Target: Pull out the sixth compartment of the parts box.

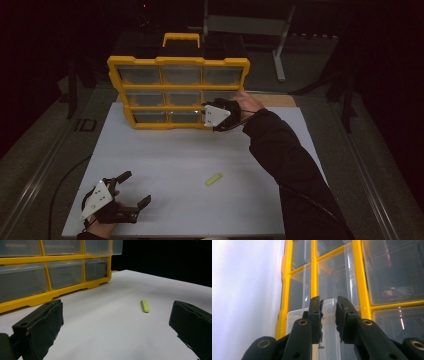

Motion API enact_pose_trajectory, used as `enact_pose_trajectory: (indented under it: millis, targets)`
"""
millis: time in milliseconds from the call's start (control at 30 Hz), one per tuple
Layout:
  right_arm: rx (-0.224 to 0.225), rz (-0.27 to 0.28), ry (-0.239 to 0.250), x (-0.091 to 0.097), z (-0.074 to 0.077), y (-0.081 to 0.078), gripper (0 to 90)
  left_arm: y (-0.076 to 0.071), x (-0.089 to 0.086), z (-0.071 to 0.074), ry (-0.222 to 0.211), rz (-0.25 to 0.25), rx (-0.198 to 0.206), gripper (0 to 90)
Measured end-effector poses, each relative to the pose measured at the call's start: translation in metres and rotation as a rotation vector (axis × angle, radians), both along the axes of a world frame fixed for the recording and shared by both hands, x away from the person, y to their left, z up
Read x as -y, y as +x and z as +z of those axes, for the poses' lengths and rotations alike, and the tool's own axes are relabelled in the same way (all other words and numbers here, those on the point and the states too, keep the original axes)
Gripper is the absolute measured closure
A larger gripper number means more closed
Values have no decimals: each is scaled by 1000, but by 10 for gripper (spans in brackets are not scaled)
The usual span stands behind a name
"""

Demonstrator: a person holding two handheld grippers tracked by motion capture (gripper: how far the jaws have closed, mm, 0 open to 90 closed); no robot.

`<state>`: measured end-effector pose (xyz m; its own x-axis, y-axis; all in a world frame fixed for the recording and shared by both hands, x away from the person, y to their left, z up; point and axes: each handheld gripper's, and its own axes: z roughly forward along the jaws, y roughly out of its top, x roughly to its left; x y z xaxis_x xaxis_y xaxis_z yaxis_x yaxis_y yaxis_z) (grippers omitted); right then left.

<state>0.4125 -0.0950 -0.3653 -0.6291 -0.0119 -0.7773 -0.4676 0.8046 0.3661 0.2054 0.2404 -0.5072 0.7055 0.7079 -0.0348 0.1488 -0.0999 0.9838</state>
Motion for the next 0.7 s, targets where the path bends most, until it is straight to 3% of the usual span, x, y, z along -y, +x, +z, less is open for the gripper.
enact_pose_trajectory:
  millis: [300,467,700]
  targets:
    - [-12,21,23,1,-1,-12,752,0,0,0,2,1,1,3]
    - [-13,20,20,1,-2,-14,751,0,0,0,2,-1,2,3]
    - [-47,29,29,3,-3,-12,743,0,0,0,1,-2,1,3]
